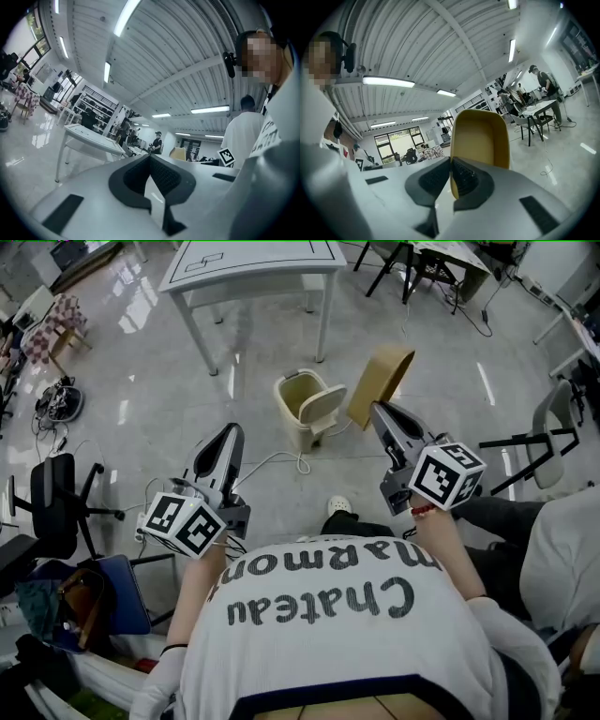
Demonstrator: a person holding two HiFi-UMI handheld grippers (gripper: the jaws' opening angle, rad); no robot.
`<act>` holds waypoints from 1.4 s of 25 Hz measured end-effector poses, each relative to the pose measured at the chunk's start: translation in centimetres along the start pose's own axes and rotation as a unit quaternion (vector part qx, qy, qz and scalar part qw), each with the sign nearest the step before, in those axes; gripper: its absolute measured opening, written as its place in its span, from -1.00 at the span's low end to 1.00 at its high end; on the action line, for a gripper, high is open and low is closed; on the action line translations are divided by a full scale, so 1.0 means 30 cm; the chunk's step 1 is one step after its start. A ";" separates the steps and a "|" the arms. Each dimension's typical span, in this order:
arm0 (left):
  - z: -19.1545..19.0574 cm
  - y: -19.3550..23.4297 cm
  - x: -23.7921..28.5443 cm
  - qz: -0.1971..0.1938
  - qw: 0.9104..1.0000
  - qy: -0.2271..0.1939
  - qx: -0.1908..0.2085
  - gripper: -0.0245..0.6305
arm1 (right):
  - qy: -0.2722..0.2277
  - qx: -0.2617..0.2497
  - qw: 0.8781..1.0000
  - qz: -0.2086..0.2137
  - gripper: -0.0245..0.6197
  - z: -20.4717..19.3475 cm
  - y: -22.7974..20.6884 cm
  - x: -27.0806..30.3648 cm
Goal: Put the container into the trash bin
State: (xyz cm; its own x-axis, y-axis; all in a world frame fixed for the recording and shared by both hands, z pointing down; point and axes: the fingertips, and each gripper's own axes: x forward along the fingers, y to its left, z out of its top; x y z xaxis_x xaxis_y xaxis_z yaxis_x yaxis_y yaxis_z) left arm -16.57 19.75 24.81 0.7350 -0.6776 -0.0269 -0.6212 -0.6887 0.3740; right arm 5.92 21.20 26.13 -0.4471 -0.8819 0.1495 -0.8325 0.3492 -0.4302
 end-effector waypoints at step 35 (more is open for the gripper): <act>0.079 0.556 0.631 0.137 0.990 -0.009 -0.021 -0.85 | 0.052 0.017 0.997 0.061 -0.80 0.301 -0.579 0.793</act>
State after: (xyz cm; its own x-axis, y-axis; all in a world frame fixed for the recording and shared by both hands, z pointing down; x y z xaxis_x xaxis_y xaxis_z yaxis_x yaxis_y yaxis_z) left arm -13.68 -5.17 28.34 0.5343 -0.8428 0.0639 -0.7851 -0.4668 0.4071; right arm 12.70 -8.70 29.12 -0.5775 -0.7954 0.1842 -0.7588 0.4396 -0.4806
